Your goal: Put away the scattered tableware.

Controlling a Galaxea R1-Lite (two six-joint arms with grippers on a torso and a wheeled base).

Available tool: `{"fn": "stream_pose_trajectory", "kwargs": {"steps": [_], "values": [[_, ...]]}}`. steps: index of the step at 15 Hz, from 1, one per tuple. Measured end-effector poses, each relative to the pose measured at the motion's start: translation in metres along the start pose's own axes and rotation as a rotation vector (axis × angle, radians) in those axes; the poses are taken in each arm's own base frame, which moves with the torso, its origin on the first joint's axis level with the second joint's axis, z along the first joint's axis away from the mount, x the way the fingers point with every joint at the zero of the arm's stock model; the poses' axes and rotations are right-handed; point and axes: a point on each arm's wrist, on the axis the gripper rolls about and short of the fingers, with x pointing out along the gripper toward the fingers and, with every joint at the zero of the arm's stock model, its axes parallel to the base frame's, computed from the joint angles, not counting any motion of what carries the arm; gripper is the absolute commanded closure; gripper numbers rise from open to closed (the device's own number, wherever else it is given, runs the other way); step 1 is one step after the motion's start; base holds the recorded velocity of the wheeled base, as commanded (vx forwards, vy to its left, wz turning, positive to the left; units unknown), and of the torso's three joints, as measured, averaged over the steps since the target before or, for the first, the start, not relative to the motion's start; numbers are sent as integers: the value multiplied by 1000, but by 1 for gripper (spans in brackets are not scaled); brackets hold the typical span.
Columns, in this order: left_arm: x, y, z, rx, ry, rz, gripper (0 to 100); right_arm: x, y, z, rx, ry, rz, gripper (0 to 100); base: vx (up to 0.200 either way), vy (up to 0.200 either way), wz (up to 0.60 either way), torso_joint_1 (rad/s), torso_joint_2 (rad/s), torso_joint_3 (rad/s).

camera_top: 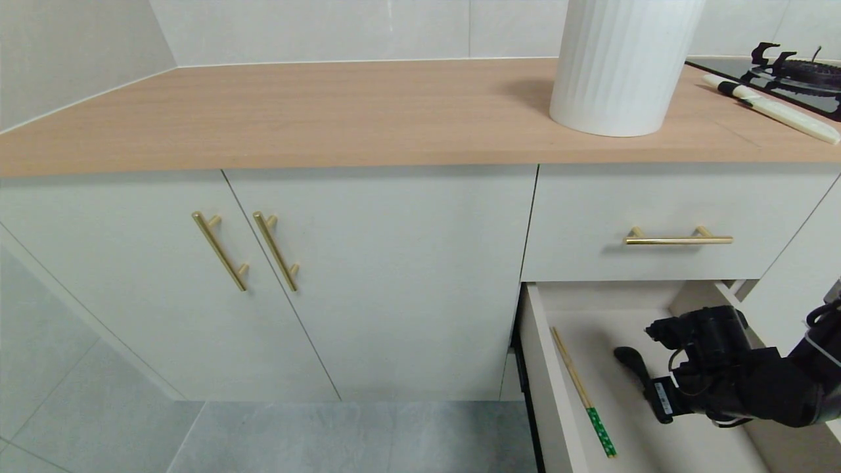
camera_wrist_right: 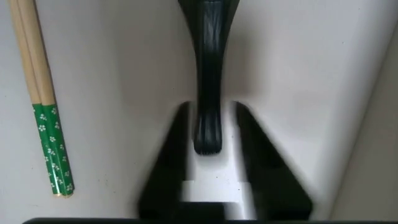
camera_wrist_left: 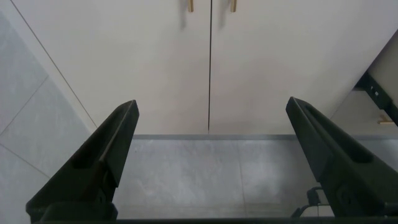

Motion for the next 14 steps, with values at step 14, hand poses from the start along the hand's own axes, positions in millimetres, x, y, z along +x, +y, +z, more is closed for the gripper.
{"fn": "stream_pose_trajectory", "kwargs": {"steps": [14], "values": [[0,0,0,1,0,0,0,-136,-11,8,47,-81,20,0,0,0,0,0,0,0]]}}
